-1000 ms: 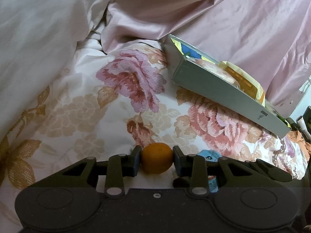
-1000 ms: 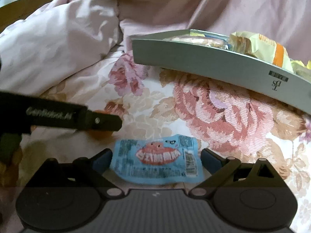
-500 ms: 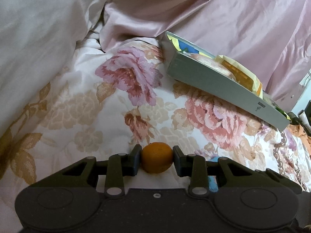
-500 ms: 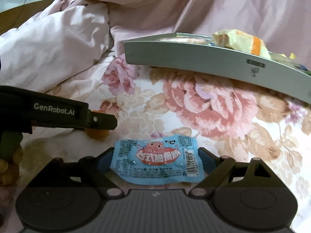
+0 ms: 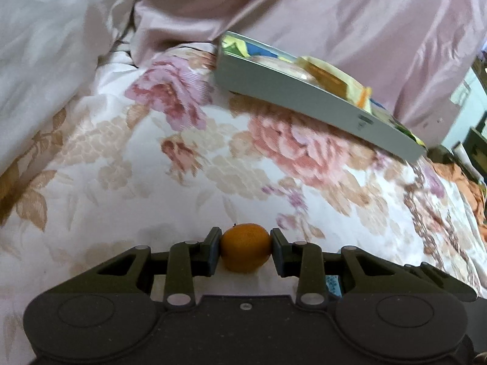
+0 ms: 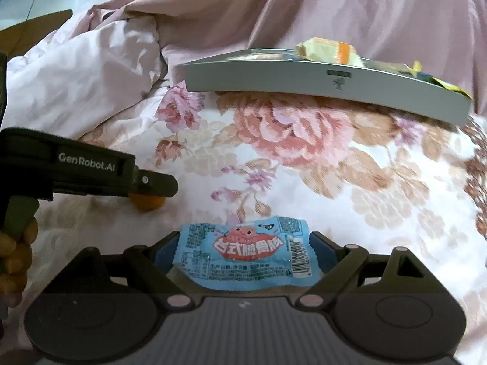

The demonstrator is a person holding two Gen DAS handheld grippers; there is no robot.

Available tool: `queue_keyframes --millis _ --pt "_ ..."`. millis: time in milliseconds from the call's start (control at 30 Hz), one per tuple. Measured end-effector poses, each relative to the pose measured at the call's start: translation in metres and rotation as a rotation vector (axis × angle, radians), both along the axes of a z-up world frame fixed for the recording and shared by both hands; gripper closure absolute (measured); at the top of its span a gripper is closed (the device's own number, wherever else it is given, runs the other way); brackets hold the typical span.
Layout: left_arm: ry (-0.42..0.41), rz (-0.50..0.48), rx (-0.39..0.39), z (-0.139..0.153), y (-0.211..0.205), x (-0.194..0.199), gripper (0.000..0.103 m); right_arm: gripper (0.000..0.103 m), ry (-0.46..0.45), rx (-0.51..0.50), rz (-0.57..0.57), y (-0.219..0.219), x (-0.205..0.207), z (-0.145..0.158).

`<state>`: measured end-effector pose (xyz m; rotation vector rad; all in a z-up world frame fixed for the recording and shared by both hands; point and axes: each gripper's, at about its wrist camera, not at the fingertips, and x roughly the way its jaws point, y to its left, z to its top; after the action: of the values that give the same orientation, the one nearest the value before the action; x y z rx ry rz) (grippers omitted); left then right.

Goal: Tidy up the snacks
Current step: 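Lift the orange and blue pouch off the bedspread with both tools, then carry the orange and blue pouch into the grey tray and release both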

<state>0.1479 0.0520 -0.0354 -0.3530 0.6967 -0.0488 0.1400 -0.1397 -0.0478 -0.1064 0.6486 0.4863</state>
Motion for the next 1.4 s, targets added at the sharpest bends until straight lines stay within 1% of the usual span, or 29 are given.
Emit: queue_keyframes --millis 300,633,800,1033,1400 --pt "0.006 -0.019 -0.002 0.01 -0.009 -0.021 0.066 0.012 -0.035 0.006 -0.019 -0.017 -0.023 0.014" --pt "-0.009 -0.038 0.015 0.022 -0.017 -0.043 0.066 0.012 -0.054 0.022 -0.034 -0.025 -0.041 0.025" --pt "-0.022 -0.043 0.017 0.028 -0.019 -0.05 0.066 0.012 -0.078 0.026 -0.032 -0.026 -0.049 0.031" --pt "-0.03 -0.053 0.015 0.032 -0.021 -0.056 0.066 0.012 -0.094 0.027 -0.032 -0.026 -0.057 0.036" --pt "-0.064 -0.05 0.0 0.04 -0.019 -0.05 0.066 0.012 -0.133 0.043 -0.029 -0.027 -0.059 0.042"
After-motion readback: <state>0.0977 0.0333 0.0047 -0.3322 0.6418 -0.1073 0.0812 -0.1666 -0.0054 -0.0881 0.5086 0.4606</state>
